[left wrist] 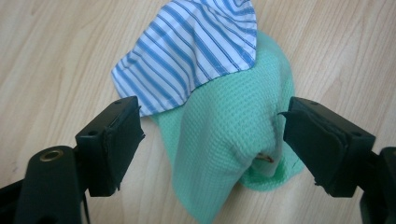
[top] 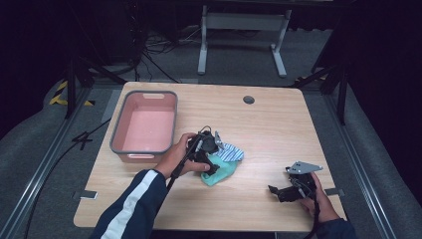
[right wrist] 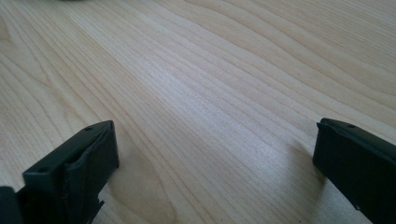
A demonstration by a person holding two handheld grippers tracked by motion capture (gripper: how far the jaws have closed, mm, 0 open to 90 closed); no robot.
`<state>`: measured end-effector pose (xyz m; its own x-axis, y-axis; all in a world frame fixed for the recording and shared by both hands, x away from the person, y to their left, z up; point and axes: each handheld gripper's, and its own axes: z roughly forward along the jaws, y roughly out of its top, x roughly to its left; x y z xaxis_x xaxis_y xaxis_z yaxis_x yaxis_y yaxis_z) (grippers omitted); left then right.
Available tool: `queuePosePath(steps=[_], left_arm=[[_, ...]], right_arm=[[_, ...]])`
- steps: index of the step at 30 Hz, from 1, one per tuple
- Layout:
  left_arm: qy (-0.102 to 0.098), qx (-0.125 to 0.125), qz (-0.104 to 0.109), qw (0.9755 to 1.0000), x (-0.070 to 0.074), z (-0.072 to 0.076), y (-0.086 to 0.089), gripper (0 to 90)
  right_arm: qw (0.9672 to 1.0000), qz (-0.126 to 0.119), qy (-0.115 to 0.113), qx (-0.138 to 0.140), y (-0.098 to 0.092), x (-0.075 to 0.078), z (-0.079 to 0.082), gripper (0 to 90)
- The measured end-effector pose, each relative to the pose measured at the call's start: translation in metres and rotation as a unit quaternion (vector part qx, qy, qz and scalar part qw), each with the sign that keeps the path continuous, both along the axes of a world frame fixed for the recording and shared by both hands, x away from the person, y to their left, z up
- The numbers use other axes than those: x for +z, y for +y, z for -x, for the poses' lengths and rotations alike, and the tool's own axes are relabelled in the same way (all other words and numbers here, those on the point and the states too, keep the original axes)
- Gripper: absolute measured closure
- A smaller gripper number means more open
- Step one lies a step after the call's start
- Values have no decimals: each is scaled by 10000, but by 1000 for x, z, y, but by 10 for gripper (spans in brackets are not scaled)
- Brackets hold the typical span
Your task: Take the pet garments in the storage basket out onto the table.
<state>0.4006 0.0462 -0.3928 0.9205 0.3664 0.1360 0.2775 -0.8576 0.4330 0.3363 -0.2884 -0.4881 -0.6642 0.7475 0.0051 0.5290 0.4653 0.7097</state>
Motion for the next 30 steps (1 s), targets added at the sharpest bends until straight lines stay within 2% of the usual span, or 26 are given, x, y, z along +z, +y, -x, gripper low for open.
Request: queuePosePath(steps=[5, 11, 13, 19, 25, 29, 30], left_arm=[[-107, -22, 58, 9999, 7, 4, 6, 214], [-193, -83, -4, 9998, 13, 13, 12, 223], [-215, -185, -15, 9996, 13, 16, 16, 218], [-271, -200, -47, 9994, 14, 26, 27, 213], [-382, -256, -168, 9988, 14, 36, 40, 190], [-425, -248, -133, 9987, 13, 41, 48, 189], [-453, -273, -194, 9984, 13, 44, 52, 189]], right_arm=[[10000, 1, 0, 1, 0, 0, 0, 4], [10000, 0, 0, 0, 0, 0, 0, 5], [10000, 0, -1, 1, 0, 0, 0, 4], [10000, 0, -1, 2, 0, 0, 0, 4], [10000, 0, -1, 1, 0, 0, 0, 4], [10000, 0, 0, 1, 0, 0, 0, 4], [10000, 0, 0, 1, 0, 0, 0, 4]])
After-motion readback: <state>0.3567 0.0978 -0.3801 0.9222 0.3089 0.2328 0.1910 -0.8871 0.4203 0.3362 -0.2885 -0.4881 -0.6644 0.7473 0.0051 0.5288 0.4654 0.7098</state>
